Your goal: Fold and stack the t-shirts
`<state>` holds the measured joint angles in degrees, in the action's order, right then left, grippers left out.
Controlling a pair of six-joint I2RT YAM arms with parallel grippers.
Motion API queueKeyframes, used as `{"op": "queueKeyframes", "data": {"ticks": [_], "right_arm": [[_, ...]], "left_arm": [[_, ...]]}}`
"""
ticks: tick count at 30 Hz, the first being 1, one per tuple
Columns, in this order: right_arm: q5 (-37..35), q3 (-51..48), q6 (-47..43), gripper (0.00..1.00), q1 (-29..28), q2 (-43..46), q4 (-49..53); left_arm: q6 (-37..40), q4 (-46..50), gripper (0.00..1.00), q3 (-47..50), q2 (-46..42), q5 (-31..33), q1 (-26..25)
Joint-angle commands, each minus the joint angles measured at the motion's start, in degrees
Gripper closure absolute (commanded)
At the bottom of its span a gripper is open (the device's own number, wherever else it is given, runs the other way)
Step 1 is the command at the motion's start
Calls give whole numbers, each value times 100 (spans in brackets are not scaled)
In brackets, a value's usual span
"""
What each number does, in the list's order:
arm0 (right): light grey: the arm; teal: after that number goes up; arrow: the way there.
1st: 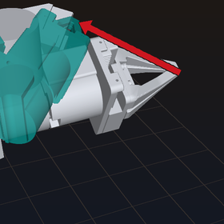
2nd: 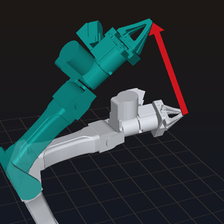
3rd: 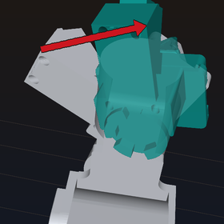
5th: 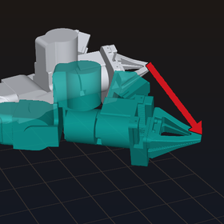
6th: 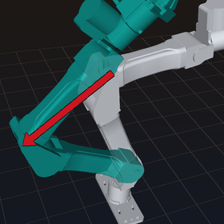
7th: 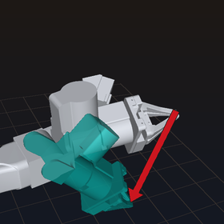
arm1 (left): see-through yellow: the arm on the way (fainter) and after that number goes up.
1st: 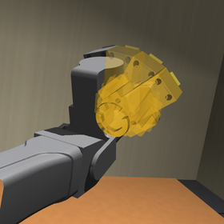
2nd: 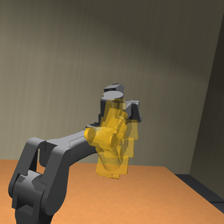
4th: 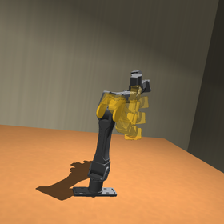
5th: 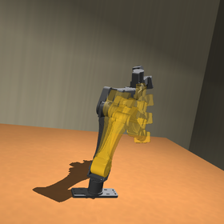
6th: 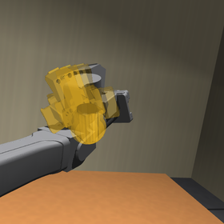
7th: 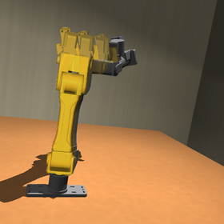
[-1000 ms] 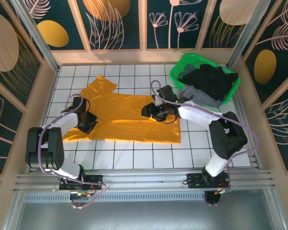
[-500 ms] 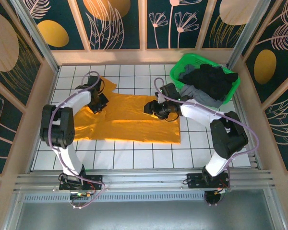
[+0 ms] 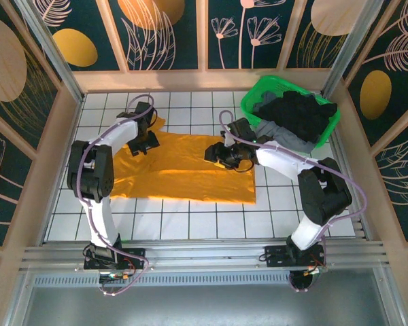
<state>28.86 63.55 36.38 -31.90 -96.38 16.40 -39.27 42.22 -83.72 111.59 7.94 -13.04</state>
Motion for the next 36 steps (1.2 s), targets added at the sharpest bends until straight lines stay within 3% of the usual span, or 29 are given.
{"op": "queueKeyframes", "data": {"ticks": [1,6,13,17,23,28,32,36], "right_arm": [[-445,-447,37,46,149,271,118],[-863,-1083,77,49,254,370,81],[-1338,-1232,-106,53,199,-130,488],[-1436,-1303,-260,53,87,-275,865],[-1334,-1547,-215,53,-589,-178,1435],[-1187,-1680,-52,52,-1028,173,1612],[-1375,-1304,-144,49,-1042,557,1543],[-1760,-702,-298,47,-780,857,1212]], "left_arm": [[-137,105,44,300,-859,380,71],[-451,-543,62,1757,-1516,-324,942],[-880,-1269,71,2834,-1377,-724,1884],[-1167,-1398,72,3626,-1748,-437,2250],[-1130,-1160,74,4354,-2528,63,2940],[-1213,-1031,75,4512,-2968,319,3259],[-1087,-1033,65,3983,-3053,120,3248],[-613,-1112,59,2659,-2630,72,2698]]}}
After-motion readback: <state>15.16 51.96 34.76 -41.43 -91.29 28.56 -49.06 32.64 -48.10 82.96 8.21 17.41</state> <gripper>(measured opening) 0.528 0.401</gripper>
